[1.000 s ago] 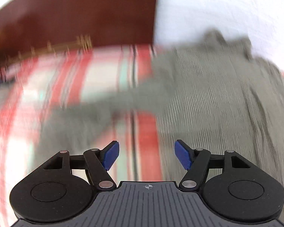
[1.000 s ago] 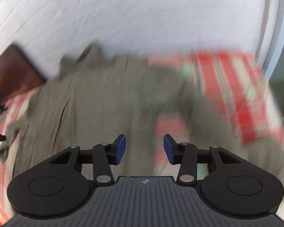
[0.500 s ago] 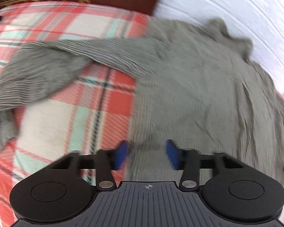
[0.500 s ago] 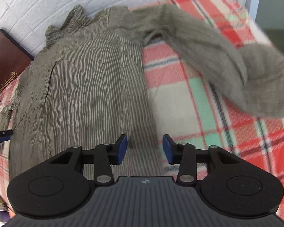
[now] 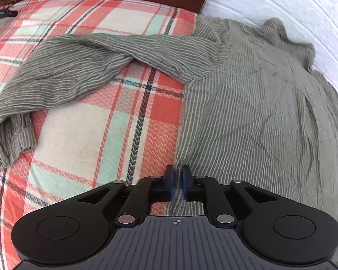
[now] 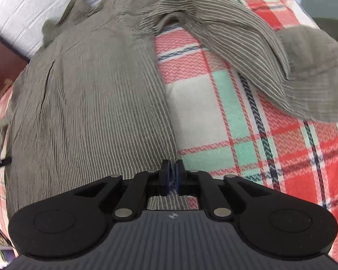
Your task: Fold clothes
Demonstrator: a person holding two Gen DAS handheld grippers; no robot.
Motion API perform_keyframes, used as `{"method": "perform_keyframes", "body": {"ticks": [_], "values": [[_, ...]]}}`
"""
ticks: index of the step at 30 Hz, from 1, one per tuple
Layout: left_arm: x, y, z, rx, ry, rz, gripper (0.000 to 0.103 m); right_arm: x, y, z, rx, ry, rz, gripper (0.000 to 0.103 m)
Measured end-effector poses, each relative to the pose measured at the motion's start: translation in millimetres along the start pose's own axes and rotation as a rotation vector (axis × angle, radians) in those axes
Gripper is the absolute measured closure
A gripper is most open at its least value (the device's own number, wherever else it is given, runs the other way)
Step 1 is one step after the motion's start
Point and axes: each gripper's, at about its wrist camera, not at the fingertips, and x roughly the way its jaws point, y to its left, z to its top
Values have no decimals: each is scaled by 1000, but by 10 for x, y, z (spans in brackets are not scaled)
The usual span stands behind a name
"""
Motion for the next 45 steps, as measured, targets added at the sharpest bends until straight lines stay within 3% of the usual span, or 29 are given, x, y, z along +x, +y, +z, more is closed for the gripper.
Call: {"method": "perform_keyframes", "body": {"ticks": [1,3,6,8,11,16,18,23,28,31,36,39,42,45], "values": [[-28,-14,-2,-3,-3,10,50,-35,16,2,-20,-2,-6,72],[-149,0,-16,-28,-35,27,41,-148,51,27,-38,-27,14,63],[-382,71,-75,-94,-93,60,41,-344,105,77,-54,-76,64,63],[-561,153,-134,-141,-150,130,38,-457,207,129,-77,-102,119,63],[-782,364,-289,-244,-227,252,29,-563,479,198,-139,-123,208,60],[-981,816,-370,-442,-283,330,27,-616,1035,175,-228,-127,304,58],[-960,846,-264,-412,-288,347,26,-572,1265,140,-249,-113,315,55],[-715,897,-67,-173,-220,351,26,-393,2008,91,-296,-89,324,53],[-469,1017,-37,-71,-166,261,25,-85,3128,287,-445,-96,351,53],[-361,1072,-32,-43,-154,249,25,191,3785,420,-534,-80,353,53],[-307,1178,11,-77,-153,196,26,685,4621,560,-627,-20,338,53],[-262,1201,50,-80,-139,162,34,941,5032,520,-723,-4,313,52],[-265,1201,54,-72,-140,143,35,1153,5391,437,-862,-13,274,45],[-292,1247,45,-75,-139,127,38,1362,5719,326,-971,0,268,45]]}}
